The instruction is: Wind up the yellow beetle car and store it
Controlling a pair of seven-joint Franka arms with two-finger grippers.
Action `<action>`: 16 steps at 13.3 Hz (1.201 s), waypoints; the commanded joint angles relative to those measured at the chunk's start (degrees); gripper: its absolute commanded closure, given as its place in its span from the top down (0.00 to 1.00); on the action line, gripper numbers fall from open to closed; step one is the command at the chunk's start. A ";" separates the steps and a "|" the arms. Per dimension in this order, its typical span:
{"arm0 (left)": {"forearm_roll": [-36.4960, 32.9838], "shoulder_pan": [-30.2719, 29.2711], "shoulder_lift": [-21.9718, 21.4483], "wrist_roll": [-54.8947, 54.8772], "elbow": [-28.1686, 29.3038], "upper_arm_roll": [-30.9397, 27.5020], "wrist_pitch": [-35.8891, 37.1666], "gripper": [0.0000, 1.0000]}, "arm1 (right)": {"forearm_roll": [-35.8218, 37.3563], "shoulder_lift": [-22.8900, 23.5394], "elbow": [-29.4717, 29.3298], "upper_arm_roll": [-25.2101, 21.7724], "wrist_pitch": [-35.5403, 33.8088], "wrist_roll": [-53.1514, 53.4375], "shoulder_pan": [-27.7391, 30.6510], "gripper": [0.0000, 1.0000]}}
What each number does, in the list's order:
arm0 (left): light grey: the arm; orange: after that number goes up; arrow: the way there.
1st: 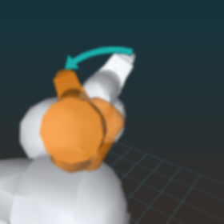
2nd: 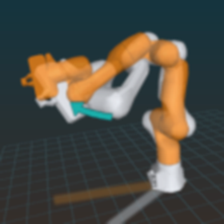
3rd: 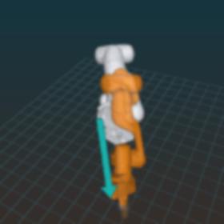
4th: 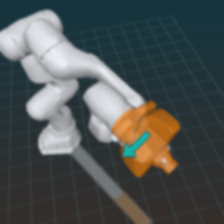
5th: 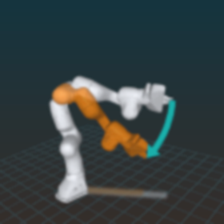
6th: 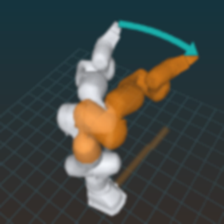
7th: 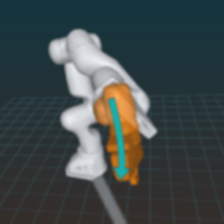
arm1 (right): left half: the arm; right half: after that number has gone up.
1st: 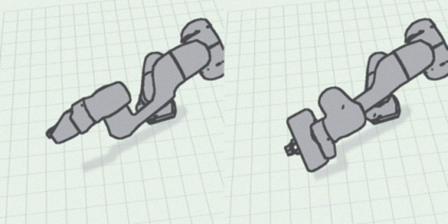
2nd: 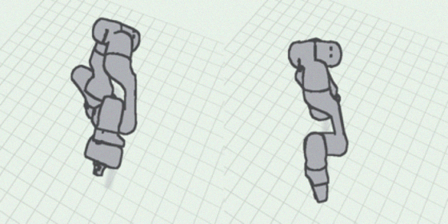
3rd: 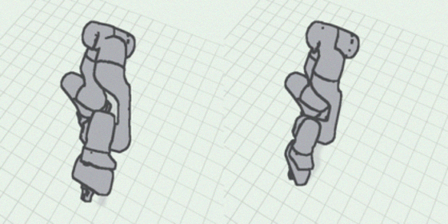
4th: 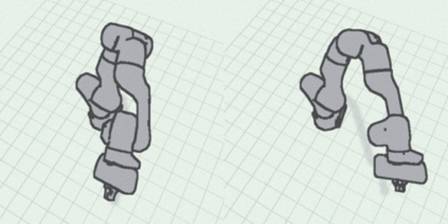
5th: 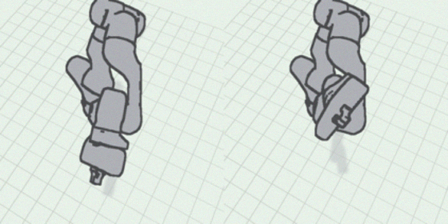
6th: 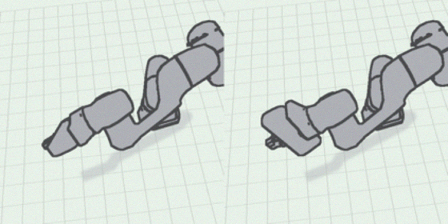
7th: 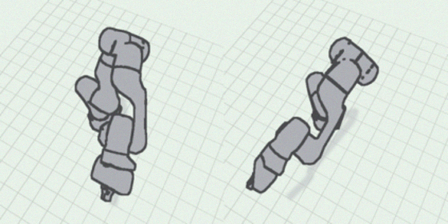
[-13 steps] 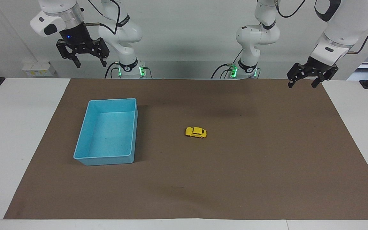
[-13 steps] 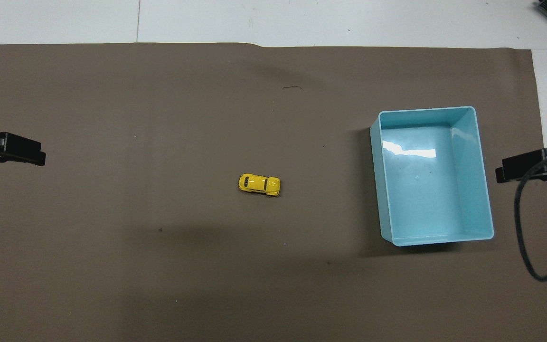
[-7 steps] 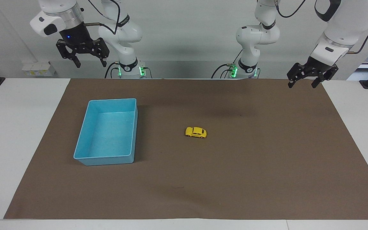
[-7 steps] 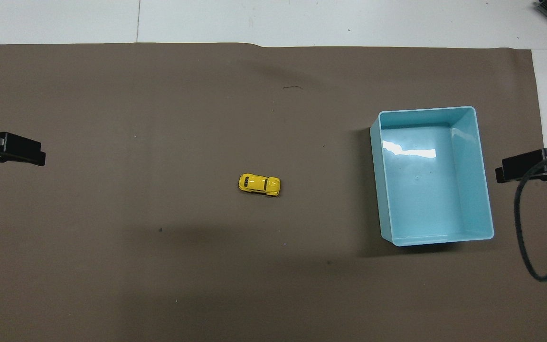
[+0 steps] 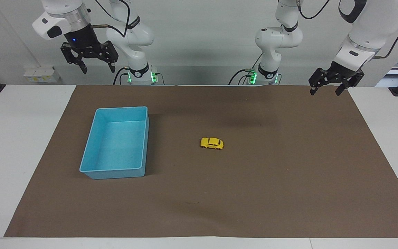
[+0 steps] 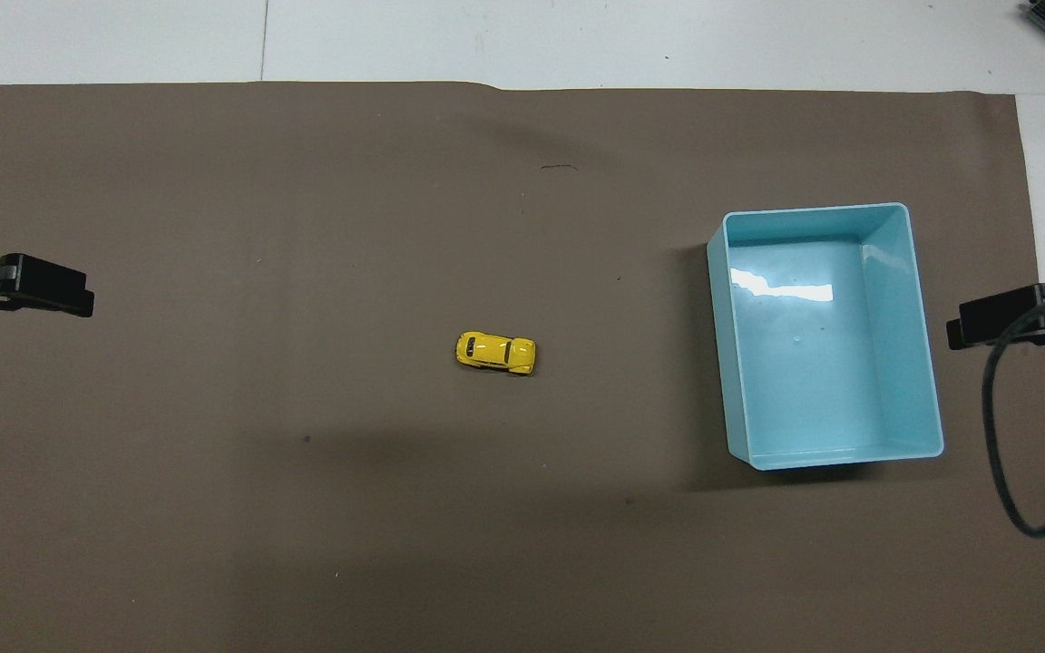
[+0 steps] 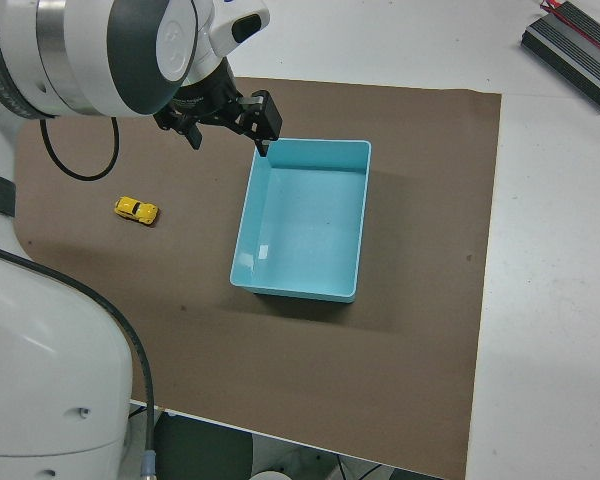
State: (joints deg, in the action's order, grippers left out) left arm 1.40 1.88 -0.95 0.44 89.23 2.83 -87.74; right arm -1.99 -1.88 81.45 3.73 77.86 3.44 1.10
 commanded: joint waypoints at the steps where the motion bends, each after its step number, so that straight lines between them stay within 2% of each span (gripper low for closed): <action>1: -0.52 0.40 -1.34 -5.41 1.39 0.07 -0.15 1.00 | 0.41 -0.66 1.17 0.49 1.16 0.69 0.48 1.00; 6: -0.52 0.76 -0.55 -23.35 2.87 0.07 -1.46 1.00 | 0.41 -0.66 1.17 0.48 1.16 0.69 0.48 1.00; 14: -0.87 2.95 -0.46 -40.49 8.59 0.07 -8.40 1.00 | 0.41 -0.66 1.17 0.40 1.16 0.69 0.48 1.00; 16: -1.05 3.65 -1.33 -42.01 10.96 0.07 -10.42 1.00 | 0.41 -0.66 1.17 0.48 1.16 0.69 0.48 1.00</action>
State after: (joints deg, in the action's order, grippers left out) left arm 1.40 4.09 -0.57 -39.49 96.81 3.65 -95.26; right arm -1.99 -1.88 81.45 3.73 77.86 3.44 1.10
